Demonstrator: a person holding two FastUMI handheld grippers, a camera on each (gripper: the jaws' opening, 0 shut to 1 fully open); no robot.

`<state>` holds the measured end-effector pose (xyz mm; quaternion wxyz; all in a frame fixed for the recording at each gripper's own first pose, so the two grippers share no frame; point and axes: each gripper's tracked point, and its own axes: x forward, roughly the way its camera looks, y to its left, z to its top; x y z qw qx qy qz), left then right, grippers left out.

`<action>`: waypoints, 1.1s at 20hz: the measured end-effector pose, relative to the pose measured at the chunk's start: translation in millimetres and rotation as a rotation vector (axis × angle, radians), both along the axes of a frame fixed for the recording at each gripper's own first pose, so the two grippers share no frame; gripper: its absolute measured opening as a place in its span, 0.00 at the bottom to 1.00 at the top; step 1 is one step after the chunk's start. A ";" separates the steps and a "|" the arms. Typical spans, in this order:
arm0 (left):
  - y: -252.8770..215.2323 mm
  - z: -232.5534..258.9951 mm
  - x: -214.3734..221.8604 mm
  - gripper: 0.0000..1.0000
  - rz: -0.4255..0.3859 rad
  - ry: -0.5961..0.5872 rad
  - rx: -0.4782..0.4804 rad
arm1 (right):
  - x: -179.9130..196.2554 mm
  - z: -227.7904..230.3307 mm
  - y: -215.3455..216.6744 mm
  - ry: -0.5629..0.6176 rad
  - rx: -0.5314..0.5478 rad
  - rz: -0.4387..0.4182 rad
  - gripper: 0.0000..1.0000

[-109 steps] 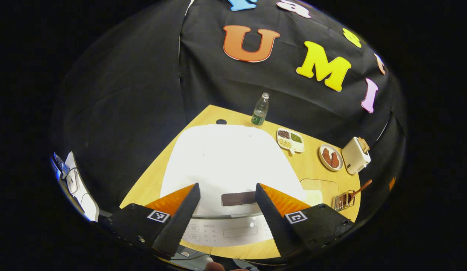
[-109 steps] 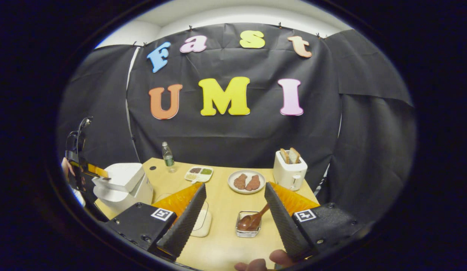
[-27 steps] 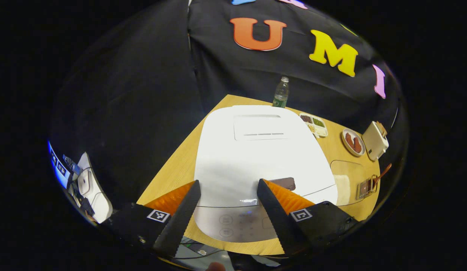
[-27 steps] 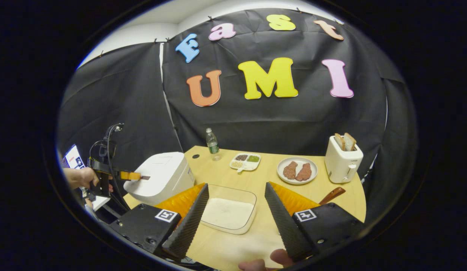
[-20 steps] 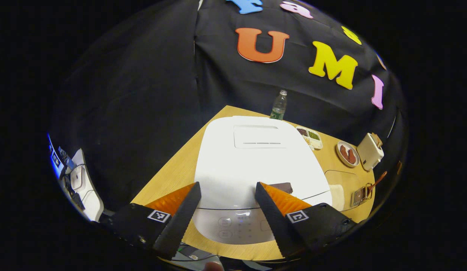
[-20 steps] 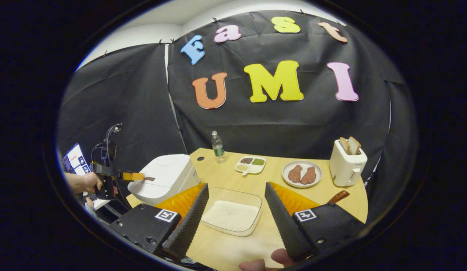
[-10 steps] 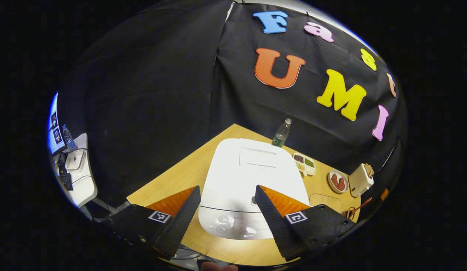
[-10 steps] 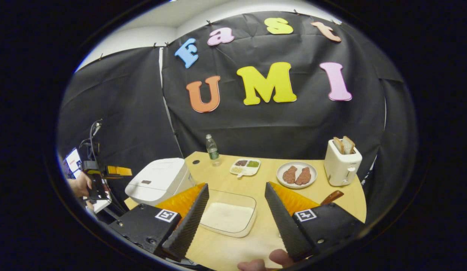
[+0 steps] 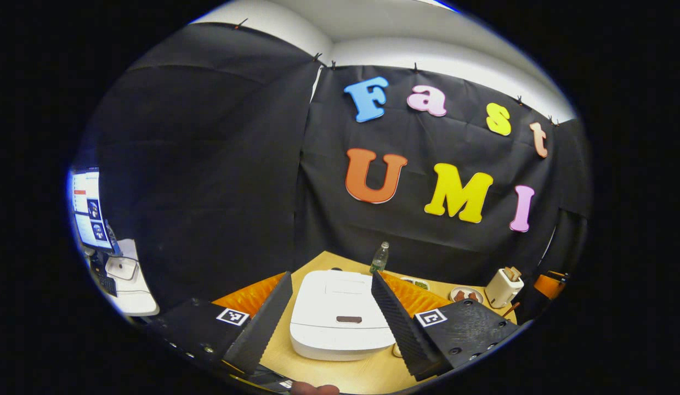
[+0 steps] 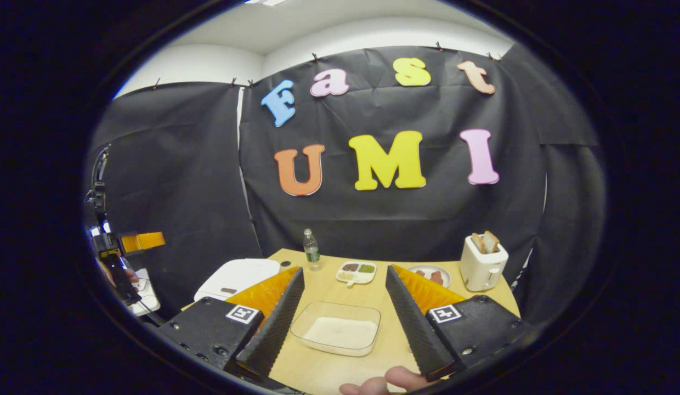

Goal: Close the left gripper, press the button to open the rice cooker; take a wooden spoon from the chopstick holder with the right hand, scoop a spoonful of rice and pour it into the rice cooker, then put the wooden spoon back into the chopstick holder.

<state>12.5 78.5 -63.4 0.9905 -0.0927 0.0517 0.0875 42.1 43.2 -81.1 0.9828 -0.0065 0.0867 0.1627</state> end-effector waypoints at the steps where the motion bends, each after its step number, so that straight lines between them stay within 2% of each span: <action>1: -5.1 9.7 -11.9 0.94 -0.017 -0.024 0.017 | -12.7 9.6 -0.7 -0.029 -0.016 -0.024 0.98; 2: -10.5 19.1 -23.3 0.95 -0.038 -0.048 0.031 | -26.3 18.3 0.4 -0.056 -0.026 -0.046 0.99; 4: -20.3 32.3 -43.9 0.95 -0.087 -0.084 0.051 | -53.3 32.5 3.2 -0.105 -0.034 -0.088 0.96; 7: -26.4 41.2 -73.7 0.94 -0.133 -0.119 0.043 | -94.5 40.8 5.4 -0.143 -0.027 -0.154 0.96; 8: -31.6 42.5 -82.2 0.94 -0.159 -0.126 0.041 | -108.3 39.9 9.7 -0.145 -0.021 -0.162 1.00; 10: -36.3 42.5 -97.1 0.94 -0.198 -0.138 0.056 | -134.1 35.9 13.8 -0.136 -0.013 -0.181 1.00; 11: -37.6 42.3 -104.5 0.94 -0.211 -0.140 0.065 | -145.7 34.7 14.0 -0.132 -0.010 -0.193 0.96; 13: -40.8 47.1 -115.0 0.94 -0.225 -0.150 0.070 | -164.7 30.1 17.4 -0.114 -0.022 -0.199 1.00; 14: -43.5 49.5 -118.3 0.94 -0.230 -0.151 0.072 | -171.2 31.1 25.2 -0.117 -0.021 -0.184 0.96; 15: -45.7 53.1 -122.5 0.94 -0.229 -0.158 0.075 | -176.9 33.0 28.6 -0.118 -0.022 -0.177 1.00; 16: -48.8 57.1 -125.9 0.94 -0.231 -0.166 0.077 | -179.7 32.8 27.5 -0.117 -0.024 -0.177 1.00; 17: -52.6 58.5 -129.2 0.94 -0.232 -0.173 0.078 | -181.9 34.0 28.5 -0.116 -0.022 -0.176 0.96; 18: -55.0 61.0 -130.9 0.94 -0.234 -0.178 0.079 | -183.4 35.9 30.3 -0.116 -0.020 -0.175 1.00; 22: -61.6 65.3 -138.2 0.94 -0.224 -0.181 0.074 | -189.0 44.7 28.3 -0.130 -0.024 -0.176 1.00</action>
